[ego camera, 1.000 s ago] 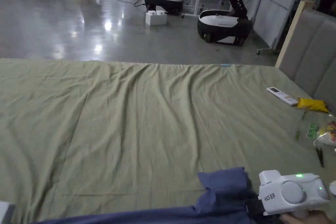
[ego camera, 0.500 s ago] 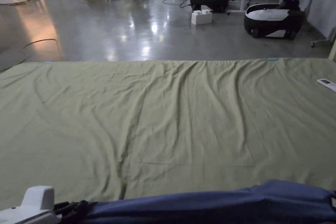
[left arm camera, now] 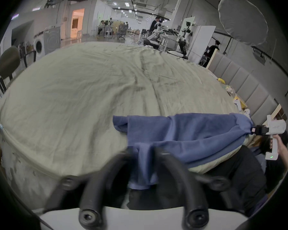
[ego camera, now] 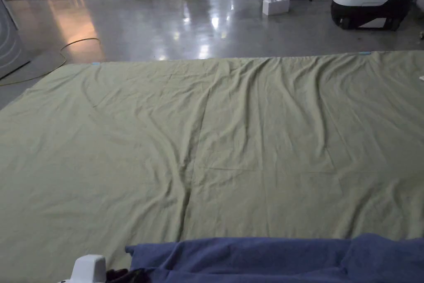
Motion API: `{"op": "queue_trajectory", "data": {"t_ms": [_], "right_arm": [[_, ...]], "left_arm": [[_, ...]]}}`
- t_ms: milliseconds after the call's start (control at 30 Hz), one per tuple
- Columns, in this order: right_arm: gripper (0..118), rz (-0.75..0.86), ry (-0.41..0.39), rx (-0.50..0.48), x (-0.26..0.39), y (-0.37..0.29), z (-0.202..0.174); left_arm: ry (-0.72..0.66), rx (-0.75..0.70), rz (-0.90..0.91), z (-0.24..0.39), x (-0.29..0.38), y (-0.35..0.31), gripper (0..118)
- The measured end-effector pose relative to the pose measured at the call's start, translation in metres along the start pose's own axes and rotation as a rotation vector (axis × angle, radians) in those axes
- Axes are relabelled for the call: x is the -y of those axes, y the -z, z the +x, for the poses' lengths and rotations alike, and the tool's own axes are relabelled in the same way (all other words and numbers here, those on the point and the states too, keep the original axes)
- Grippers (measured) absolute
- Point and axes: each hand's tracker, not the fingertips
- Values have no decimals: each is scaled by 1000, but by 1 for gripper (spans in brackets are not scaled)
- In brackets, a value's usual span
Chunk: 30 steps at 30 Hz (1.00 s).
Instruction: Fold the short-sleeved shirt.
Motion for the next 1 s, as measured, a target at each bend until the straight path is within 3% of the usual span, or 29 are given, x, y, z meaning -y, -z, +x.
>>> {"op": "queue_trajectory", "data": {"t_ms": [33,67,100,200,300,400,567,700,833,867,900,967,1000], "right_arm": [[85,-15,-21,13,1,1,-1],[83,-27,-28,40,2,0,-1],[76,-19,-26,62,2,-6,-2],[75,151,47,107,0,-44,-11],[75,365,132,96,-1,-93,-32],[78,579,137,97,-2,-139,-63],[85,771,59,25,-11,-170,-90],[85,821,-7,-54,-26,-186,-112],[85,885,-74,-67,-32,-192,-128],[85,888,-77,-64,-32,-192,-130],[85,915,-99,-45,-32,-193,-132],[77,915,-110,-40,-34,-195,-136],[60,901,-104,-65,-35,-194,-135]], "left_arm": [[6,-22,8,1,2,-2,96],[7,-23,5,0,3,-6,105],[6,-33,22,-1,2,-13,104],[5,-63,172,6,-11,-52,104],[-82,35,367,25,-23,-112,104],[-39,12,561,57,-35,-169,104],[90,-134,775,96,-56,-219,104],[159,-191,760,115,-72,-219,104],[170,-126,798,126,-67,-214,102],[163,-103,792,131,-70,-217,98],[156,-98,781,133,-71,-218,83],[162,-70,768,134,-69,-217,40],[167,-74,769,135,-70,-217,16]]}}
